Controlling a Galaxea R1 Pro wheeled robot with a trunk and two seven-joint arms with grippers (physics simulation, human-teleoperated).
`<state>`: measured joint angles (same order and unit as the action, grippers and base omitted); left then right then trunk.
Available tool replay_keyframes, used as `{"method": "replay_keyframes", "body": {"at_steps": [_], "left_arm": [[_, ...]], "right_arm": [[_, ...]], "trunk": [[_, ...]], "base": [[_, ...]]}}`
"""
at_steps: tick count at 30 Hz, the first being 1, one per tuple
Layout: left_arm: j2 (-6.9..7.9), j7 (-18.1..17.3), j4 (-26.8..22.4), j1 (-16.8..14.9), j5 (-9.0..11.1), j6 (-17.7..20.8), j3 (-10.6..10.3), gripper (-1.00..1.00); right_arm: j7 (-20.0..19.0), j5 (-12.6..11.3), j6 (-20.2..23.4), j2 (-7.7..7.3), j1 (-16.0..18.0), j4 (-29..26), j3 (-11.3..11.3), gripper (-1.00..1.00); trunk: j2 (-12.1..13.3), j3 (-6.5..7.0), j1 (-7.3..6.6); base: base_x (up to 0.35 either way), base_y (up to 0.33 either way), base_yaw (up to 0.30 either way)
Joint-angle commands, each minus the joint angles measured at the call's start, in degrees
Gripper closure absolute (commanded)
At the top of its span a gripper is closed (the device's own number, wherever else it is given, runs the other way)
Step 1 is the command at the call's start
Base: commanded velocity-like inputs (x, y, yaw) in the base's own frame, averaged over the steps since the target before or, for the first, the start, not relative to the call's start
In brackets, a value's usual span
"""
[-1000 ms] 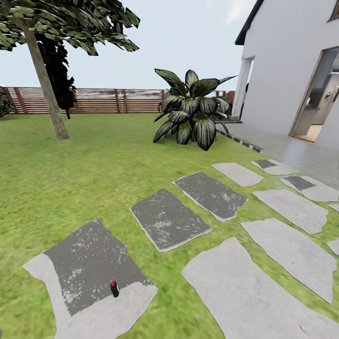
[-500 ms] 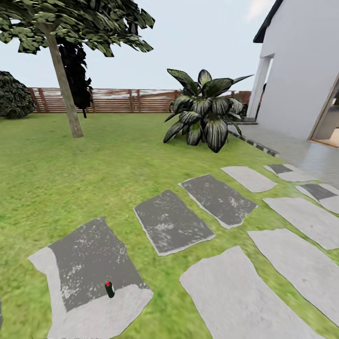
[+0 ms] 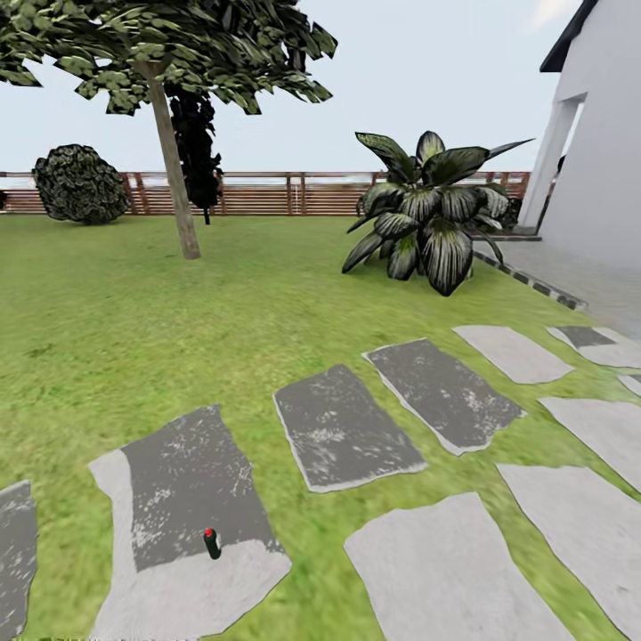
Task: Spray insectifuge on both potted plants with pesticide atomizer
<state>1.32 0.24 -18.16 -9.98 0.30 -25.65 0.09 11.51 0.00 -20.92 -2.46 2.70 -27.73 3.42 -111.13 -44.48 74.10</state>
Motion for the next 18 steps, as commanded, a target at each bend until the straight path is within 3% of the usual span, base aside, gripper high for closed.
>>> {"method": "replay_keyframes", "body": {"at_steps": [1,18], "left_arm": [[0.0,0.02,0.05,-0.04,0.03,-0.19,0.0,-1.0],[0.0,0.03,0.05,-0.04,0.05,-0.19,0.0,-1.0]], "right_arm": [[0.09,0.0,-0.17,0.0,0.02,0.04,0.01,-1.0],[0.23,-0.08,-0.17,0.61,0.02,-0.93,0.01,-1.0]], "trunk": [[-0.02,-0.05,0.0],[-0.02,-0.12,0.0]], "base": [[0.122,-0.264,0.279],[0.217,-0.23,0.277]]}}
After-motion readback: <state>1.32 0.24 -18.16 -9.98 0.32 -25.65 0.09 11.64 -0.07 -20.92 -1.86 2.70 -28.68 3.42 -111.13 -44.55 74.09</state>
